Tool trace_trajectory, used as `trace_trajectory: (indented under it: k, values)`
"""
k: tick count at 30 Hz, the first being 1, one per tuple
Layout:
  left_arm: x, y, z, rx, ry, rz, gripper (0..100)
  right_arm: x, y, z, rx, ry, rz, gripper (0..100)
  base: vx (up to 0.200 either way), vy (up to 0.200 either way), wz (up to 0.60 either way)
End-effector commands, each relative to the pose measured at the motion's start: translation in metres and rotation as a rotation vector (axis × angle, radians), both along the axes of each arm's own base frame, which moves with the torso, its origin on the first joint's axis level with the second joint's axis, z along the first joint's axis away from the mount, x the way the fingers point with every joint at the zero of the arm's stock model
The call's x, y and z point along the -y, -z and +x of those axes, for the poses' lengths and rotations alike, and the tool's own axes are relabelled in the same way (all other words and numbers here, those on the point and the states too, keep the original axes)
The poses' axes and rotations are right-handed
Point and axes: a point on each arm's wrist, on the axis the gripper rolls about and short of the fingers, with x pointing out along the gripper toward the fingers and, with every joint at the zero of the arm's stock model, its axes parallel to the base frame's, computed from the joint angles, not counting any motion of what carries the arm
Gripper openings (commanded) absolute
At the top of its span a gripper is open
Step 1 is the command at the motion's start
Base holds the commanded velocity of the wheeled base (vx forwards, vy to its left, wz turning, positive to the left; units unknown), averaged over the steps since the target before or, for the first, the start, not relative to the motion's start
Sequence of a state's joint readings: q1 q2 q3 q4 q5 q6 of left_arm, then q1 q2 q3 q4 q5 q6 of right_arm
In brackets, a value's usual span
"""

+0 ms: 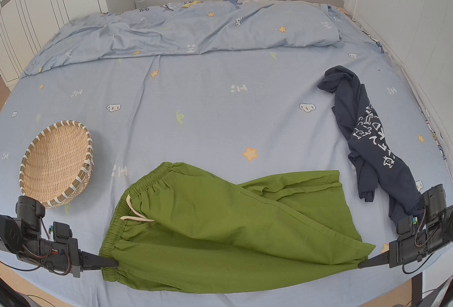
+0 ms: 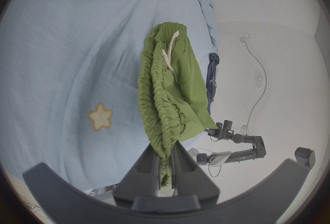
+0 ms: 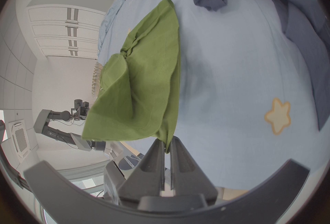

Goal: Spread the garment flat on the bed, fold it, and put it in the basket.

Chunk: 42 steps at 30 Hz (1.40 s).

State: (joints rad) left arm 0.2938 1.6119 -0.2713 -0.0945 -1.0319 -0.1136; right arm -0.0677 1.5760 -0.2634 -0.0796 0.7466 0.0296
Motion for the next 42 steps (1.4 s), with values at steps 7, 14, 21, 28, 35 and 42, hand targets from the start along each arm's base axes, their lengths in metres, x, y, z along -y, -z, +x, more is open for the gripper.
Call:
trace_trajectory:
  k: [7,14,21,28,35,42]
  values:
    - [-0.003,0.008,-0.010,-0.015,0.045,0.102,0,-0.004,0.006,-0.015,-0.012,-0.019,-0.021,0,0.000,0.000,0.00]
    - [-0.001,0.010,-0.011,-0.025,0.054,0.099,100,-0.005,0.010,-0.011,-0.028,-0.025,-0.021,0,0.000,0.000,0.00]
    - [-0.002,0.012,-0.010,-0.034,0.055,0.096,100,-0.008,0.011,-0.013,-0.033,-0.049,-0.020,100,0.000,0.000,0.00]
    - [-0.003,-0.004,-0.010,0.046,0.035,0.123,100,-0.005,0.002,-0.016,0.035,-0.022,-0.025,100,0.000,0.000,0.00]
    - [-0.003,-0.058,0.007,0.136,0.015,0.142,100,-0.003,-0.026,-0.034,0.256,-0.004,-0.040,100,0.000,0.000,0.00]
    - [0.004,-0.103,0.051,0.228,0.051,0.309,100,-0.002,-0.053,-0.029,0.418,0.002,-0.049,100,0.000,0.000,0.00]
